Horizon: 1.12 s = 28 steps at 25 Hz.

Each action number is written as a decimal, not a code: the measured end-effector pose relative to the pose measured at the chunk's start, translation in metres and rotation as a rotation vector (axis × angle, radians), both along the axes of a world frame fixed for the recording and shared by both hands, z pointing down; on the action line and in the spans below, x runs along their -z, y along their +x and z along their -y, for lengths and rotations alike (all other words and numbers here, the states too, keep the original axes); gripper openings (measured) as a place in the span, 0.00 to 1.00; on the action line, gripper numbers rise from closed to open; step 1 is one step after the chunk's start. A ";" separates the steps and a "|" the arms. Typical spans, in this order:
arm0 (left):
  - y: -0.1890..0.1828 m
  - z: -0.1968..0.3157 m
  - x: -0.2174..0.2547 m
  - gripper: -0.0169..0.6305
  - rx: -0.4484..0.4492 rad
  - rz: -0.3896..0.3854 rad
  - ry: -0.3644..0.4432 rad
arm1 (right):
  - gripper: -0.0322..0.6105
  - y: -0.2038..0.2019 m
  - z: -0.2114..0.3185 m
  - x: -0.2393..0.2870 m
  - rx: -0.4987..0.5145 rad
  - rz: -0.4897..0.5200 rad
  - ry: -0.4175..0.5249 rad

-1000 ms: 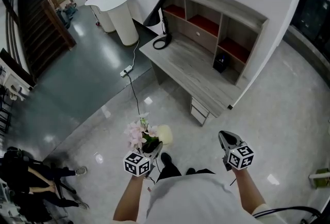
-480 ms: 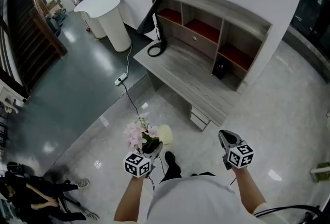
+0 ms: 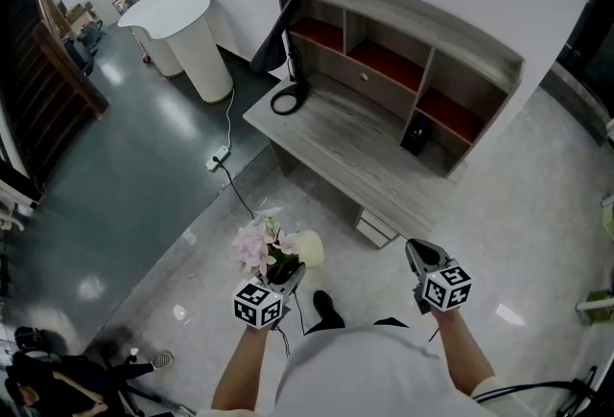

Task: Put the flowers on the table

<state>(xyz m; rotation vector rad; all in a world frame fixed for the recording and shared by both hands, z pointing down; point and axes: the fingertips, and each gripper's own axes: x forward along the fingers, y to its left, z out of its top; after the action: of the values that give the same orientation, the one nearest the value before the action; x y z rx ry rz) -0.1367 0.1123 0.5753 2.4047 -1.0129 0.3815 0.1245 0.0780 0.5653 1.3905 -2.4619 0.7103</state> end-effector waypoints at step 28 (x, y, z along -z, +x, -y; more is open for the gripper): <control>-0.020 0.143 0.006 0.12 -0.060 -0.032 0.004 | 0.08 -0.041 0.135 -0.007 -0.041 0.010 -0.005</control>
<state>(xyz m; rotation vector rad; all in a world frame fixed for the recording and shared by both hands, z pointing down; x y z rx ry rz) -0.1565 -0.0307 0.5695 2.4411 -0.9304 0.3609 0.0831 -0.0565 0.5721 1.4429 -2.4437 0.7330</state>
